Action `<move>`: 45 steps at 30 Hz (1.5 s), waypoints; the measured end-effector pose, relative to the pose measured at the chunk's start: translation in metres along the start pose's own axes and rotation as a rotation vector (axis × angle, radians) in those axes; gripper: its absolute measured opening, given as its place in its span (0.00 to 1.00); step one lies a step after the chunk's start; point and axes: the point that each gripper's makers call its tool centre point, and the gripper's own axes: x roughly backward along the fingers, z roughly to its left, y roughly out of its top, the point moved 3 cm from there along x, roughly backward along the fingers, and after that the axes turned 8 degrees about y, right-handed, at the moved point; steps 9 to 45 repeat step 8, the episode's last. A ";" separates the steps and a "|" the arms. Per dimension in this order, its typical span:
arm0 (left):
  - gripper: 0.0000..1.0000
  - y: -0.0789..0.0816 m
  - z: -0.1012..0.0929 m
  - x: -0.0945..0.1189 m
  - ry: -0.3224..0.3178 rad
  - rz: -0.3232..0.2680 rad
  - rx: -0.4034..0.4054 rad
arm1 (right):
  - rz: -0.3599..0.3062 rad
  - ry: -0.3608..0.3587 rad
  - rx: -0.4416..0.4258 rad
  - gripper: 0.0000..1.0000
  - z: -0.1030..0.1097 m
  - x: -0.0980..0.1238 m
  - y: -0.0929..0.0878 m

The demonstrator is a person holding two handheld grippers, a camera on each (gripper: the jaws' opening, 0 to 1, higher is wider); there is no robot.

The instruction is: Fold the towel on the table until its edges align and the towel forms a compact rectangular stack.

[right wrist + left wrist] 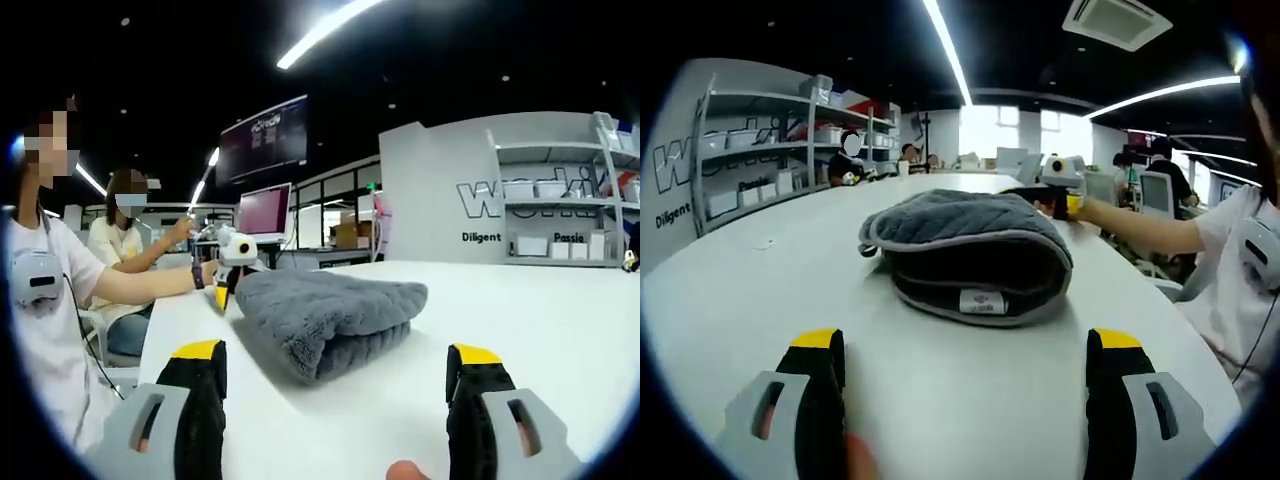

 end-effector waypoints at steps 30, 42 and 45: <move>0.99 0.000 0.003 0.001 -0.001 0.003 -0.002 | 0.001 -0.005 0.001 0.92 -0.001 0.000 -0.001; 0.99 0.000 0.003 0.001 -0.001 0.003 -0.002 | 0.001 -0.005 0.001 0.92 -0.001 0.000 -0.001; 0.99 0.000 0.003 0.001 -0.001 0.003 -0.002 | 0.001 -0.005 0.001 0.92 -0.001 0.000 -0.001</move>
